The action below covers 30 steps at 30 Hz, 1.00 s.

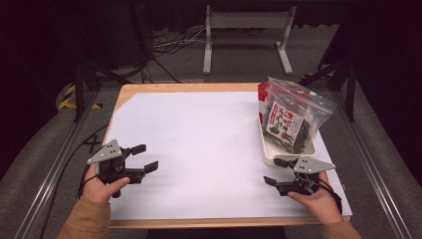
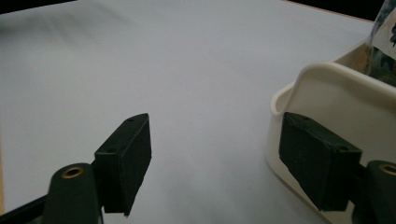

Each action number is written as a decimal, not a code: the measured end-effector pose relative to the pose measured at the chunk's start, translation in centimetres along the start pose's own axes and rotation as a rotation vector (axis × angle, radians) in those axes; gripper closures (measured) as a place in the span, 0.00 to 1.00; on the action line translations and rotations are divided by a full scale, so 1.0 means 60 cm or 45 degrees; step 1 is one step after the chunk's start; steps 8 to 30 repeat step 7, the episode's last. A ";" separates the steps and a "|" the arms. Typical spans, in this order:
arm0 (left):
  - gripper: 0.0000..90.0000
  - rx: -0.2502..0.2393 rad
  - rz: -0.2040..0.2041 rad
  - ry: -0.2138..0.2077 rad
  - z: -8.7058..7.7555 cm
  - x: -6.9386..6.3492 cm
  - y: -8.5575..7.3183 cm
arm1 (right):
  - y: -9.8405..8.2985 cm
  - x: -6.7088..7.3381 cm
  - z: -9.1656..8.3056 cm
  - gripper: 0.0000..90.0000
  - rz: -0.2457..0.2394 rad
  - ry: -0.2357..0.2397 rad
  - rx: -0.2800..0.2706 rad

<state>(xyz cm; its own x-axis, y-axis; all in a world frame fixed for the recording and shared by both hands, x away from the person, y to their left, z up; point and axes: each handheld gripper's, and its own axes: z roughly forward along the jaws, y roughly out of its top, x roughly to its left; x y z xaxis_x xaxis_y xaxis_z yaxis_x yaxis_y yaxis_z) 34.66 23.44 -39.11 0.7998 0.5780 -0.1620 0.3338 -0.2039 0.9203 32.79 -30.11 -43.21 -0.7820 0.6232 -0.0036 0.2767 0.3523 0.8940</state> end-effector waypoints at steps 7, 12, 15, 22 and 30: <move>0.22 0.005 0.007 0.000 0.004 0.002 -0.004 | 0.003 0.002 -0.004 0.28 0.002 0.006 -0.029; 0.22 0.005 0.007 0.000 0.004 0.002 -0.004 | 0.003 0.002 -0.004 0.28 0.002 0.006 -0.029; 0.22 0.005 0.007 0.000 0.004 0.002 -0.004 | 0.003 0.002 -0.004 0.28 0.002 0.006 -0.029; 0.22 0.005 0.007 0.000 0.004 0.002 -0.004 | 0.003 0.002 -0.004 0.28 0.002 0.006 -0.029; 0.22 0.005 0.007 0.000 0.004 0.002 -0.004 | 0.003 0.002 -0.004 0.28 0.002 0.006 -0.029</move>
